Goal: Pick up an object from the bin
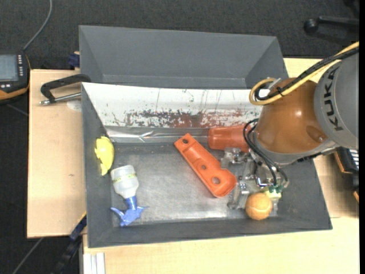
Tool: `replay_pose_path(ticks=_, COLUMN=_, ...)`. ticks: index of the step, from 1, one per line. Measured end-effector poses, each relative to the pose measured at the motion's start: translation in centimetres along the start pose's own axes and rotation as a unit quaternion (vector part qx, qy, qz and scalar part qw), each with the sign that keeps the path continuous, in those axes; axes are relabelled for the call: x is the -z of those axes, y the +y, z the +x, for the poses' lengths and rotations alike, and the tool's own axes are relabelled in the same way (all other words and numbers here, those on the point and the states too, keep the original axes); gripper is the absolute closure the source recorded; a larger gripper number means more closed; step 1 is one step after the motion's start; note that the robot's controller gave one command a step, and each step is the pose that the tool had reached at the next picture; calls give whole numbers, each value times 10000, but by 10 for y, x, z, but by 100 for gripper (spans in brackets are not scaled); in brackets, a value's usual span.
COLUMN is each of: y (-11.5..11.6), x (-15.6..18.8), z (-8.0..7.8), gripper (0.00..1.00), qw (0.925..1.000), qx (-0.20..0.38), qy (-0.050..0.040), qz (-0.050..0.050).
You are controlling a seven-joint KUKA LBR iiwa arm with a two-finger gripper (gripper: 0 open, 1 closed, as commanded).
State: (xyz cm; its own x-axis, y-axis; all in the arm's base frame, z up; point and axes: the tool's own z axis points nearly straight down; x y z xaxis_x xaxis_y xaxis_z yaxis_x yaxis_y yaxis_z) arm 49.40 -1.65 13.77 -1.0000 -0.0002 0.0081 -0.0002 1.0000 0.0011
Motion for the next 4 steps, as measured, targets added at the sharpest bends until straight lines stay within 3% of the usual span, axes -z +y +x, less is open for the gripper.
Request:
replay_pose_path(ticks=1, y=0, x=4, z=-2, gripper=0, qw=10000, qx=2, qy=-44, qz=2)
replay_pose_path(ticks=2, y=3, x=-19, z=-14, gripper=0, qw=9965, qx=831, qy=-56, qz=6)
replay_pose_path(ticks=3, y=3, x=-63, z=-34, gripper=0, qw=9772, qx=2120, qy=-59, qz=8)
replay_pose_path(ticks=4, y=5, x=-66, z=-17, gripper=100, qw=9638, qx=2665, qy=-82, qz=14)
